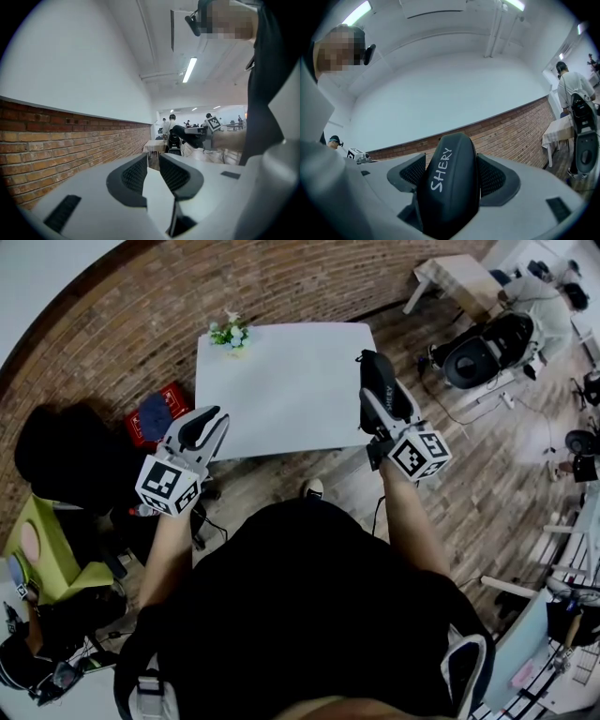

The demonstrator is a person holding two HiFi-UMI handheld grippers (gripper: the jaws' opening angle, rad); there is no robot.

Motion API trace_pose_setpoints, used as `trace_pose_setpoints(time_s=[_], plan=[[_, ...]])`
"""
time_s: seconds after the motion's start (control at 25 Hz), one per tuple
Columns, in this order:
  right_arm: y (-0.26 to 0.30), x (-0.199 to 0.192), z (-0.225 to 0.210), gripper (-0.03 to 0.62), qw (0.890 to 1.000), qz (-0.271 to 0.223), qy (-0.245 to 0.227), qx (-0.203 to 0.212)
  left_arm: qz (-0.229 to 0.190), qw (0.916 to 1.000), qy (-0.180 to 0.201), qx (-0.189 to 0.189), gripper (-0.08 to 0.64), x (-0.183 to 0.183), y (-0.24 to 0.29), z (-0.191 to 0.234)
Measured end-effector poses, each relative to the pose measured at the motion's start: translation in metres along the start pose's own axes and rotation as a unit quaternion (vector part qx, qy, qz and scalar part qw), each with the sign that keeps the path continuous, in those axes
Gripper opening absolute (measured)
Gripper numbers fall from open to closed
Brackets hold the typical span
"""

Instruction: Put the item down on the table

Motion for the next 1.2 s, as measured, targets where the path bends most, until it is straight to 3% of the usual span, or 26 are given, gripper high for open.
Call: trace_pose_setpoints(time_s=[0.32, 1.2], plan=[[0.019, -0.005, -0.02, 0.353, 1.0, 0.002, 0.02, -0.002, 0.007, 0.9998, -0.008, 0.017, 0.087, -0.009, 0.01, 0.017], [0.049, 0.0, -0.077, 0.345, 0.999, 0.01, 0.037, -0.011, 0.025, 0.9996, -0.001, 0.011, 0.087, -0.025, 0.069, 0.035]])
Point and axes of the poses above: the fingertips, and each gripper's own axes: y forward along the fingers, z to its left, x out of its top, the point moved 6 cm from there along -y, backward along the fingers, and after that the axes turned 10 degrees about -z, right-handed, at the moved point
